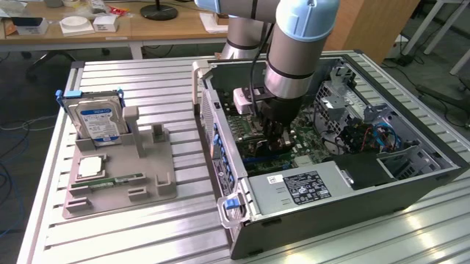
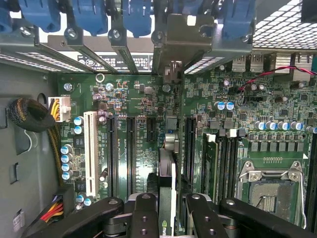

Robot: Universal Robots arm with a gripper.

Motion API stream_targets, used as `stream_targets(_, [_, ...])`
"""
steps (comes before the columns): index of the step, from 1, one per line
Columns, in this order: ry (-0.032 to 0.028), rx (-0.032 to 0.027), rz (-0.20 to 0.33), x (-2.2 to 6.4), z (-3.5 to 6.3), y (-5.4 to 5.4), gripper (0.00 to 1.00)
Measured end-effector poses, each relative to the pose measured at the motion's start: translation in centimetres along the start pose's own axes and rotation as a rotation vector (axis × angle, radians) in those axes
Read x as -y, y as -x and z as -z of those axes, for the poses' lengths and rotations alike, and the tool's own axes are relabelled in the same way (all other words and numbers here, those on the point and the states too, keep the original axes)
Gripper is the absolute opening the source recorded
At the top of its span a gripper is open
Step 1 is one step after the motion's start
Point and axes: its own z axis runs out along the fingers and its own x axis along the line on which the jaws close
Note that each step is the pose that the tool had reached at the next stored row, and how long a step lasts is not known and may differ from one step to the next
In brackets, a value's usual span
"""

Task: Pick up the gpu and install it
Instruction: 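Insert the gpu into the slot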

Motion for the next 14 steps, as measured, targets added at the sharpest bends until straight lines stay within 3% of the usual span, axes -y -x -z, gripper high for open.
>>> stream_targets(14, [0.0000, 0.0001, 0.000, -0.03, -0.04, 0.07, 0.26])
